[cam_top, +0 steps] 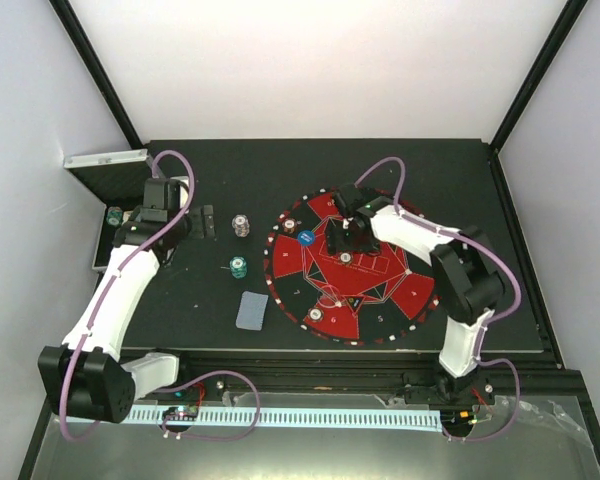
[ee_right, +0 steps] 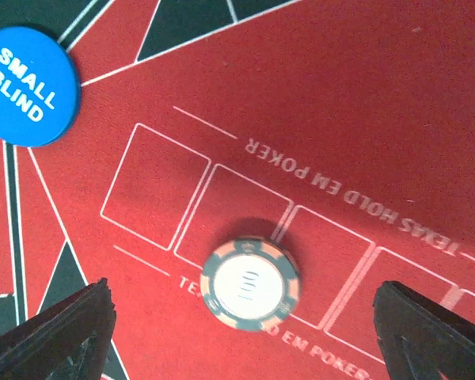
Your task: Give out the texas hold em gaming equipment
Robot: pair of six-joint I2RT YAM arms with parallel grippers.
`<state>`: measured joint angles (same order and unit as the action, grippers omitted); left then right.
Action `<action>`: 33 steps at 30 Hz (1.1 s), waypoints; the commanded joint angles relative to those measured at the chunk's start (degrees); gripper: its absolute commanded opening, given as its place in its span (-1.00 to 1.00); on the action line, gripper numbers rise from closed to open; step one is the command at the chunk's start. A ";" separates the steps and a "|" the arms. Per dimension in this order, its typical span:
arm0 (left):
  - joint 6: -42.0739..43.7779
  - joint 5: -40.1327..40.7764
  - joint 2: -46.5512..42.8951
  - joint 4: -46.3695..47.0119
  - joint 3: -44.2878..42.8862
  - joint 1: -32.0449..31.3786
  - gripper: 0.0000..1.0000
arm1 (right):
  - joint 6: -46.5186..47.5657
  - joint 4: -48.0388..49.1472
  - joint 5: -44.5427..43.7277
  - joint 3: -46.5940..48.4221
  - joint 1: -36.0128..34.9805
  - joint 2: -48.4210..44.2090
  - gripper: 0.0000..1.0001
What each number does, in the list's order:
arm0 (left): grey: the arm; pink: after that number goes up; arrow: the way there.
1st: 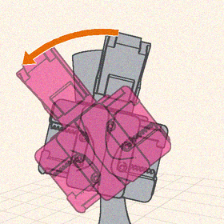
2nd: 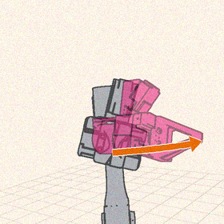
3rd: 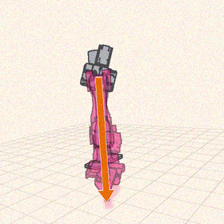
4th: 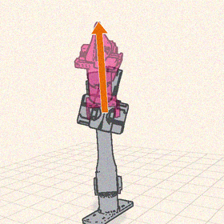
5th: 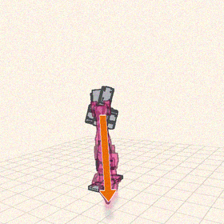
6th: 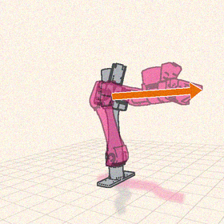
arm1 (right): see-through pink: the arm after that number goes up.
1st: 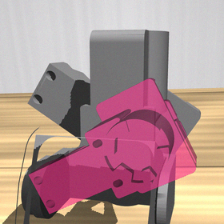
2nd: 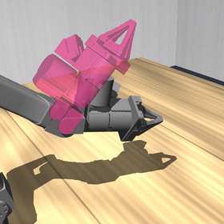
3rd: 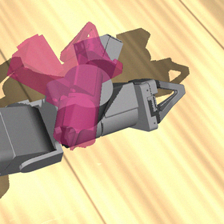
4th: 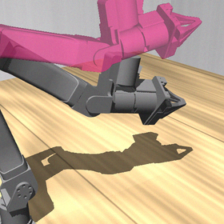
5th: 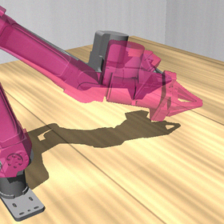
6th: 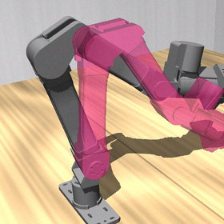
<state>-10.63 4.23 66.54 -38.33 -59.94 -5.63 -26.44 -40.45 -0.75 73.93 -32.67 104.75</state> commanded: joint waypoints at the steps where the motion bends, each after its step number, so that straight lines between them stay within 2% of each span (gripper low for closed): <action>1: 2.07 3.71 -0.63 4.33 0.55 0.65 0.97 | -3.17 -2.18 -2.62 3.30 -1.89 4.55 0.78; 14: 2.02 2.47 0.13 2.54 -0.35 0.86 0.97 | -5.38 -1.77 -6.00 2.84 -2.73 9.81 0.60; 33: 2.06 2.80 0.26 2.37 -0.17 0.81 0.97 | -5.63 0.59 -3.47 -0.72 -4.19 9.50 -0.04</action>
<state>-9.39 6.63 66.54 -36.53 -58.48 -5.21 -31.59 -40.40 -6.31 75.79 -36.34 113.36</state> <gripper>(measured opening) 0.988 0.501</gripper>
